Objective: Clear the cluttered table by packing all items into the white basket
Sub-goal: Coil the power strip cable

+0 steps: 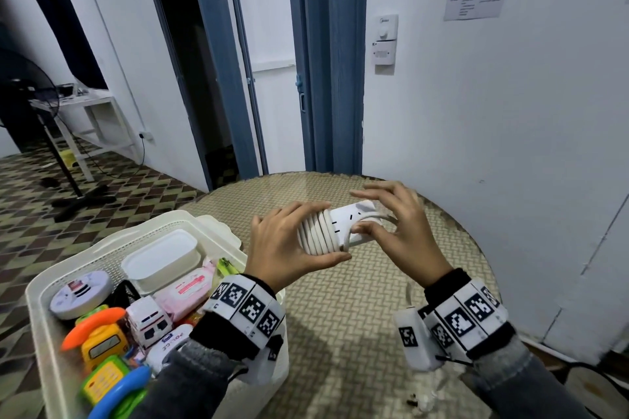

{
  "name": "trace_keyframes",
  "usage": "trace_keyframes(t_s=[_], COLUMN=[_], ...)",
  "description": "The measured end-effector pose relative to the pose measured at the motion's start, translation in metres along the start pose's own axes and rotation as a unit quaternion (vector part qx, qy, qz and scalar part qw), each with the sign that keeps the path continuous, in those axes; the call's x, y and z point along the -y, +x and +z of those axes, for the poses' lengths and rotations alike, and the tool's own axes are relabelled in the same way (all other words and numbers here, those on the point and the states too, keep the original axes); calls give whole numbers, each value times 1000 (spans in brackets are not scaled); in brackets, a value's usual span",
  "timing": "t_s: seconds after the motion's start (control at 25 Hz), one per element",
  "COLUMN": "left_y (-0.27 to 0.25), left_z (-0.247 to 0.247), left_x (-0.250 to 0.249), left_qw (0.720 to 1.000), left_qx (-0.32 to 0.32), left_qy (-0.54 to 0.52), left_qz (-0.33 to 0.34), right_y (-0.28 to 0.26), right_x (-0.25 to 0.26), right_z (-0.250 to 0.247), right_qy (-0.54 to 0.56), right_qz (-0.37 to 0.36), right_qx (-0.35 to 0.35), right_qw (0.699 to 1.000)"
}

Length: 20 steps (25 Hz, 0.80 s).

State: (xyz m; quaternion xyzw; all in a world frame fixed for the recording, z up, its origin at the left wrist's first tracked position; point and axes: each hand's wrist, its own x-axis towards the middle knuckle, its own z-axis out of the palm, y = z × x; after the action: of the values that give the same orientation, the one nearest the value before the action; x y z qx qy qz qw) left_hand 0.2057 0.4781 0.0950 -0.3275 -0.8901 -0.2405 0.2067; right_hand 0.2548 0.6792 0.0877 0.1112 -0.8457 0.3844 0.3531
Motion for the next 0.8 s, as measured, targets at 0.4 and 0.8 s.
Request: trace_keyframes(t_s=[0.4,0.8], left_y=[2,1], left_z=[-2,-25], left_x=[-12,-6], left_qw=[999,994], left_qx=[22,20], left_qy=[-18,-103], left_qz=[18,33], right_y=[1,1], right_x=[-9,-21], right_z=[-13,-33], right_qy=[94,282], right_qz=[112,100], right_qx=[55,-48], right_qw=[988,953])
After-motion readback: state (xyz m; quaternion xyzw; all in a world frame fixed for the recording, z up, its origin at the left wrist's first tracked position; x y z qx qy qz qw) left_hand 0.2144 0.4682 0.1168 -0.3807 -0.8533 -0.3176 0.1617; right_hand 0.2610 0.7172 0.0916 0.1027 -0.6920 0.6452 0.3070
